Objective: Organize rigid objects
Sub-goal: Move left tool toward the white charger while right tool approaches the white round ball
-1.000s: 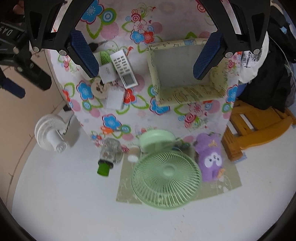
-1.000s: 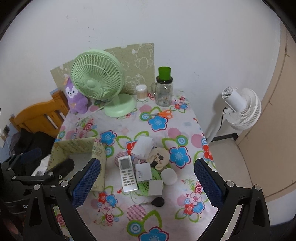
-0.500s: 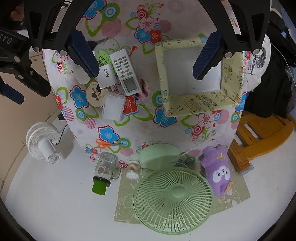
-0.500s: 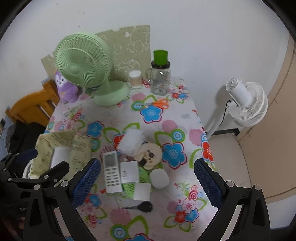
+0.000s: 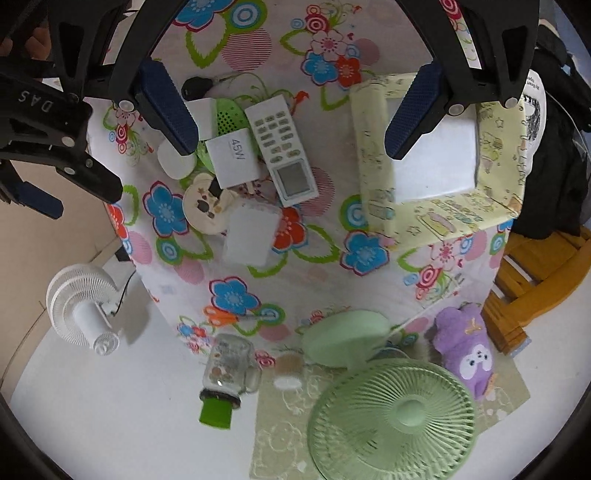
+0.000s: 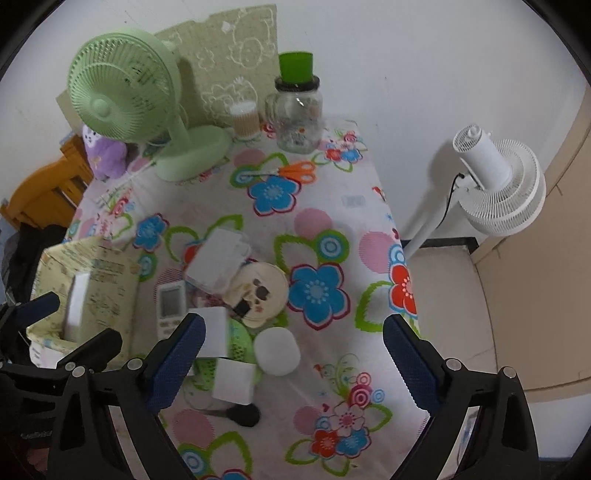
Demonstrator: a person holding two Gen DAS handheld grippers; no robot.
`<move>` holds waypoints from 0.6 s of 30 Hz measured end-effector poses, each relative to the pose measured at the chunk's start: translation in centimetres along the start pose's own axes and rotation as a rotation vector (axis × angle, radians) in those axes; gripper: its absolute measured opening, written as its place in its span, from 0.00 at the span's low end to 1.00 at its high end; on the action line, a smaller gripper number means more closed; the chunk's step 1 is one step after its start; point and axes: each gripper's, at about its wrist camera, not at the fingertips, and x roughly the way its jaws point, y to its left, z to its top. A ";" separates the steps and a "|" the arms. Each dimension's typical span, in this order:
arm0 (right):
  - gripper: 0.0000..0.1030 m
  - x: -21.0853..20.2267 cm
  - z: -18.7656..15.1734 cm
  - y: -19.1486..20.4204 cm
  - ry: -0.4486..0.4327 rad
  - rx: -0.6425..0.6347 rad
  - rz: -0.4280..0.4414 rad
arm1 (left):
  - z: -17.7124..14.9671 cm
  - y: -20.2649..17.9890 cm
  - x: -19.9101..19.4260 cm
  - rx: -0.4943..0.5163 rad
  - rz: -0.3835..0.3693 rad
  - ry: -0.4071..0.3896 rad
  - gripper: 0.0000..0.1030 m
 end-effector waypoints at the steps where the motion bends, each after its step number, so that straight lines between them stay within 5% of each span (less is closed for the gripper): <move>1: 0.95 0.3 0.0 -0.2 0.006 0.000 0.000 | 0.1 -0.2 0.2 -0.007 -0.008 0.006 0.99; 18: 0.93 6.0 -0.9 -3.3 0.123 -0.001 -0.002 | 0.4 -2.8 6.3 0.012 0.041 0.118 0.99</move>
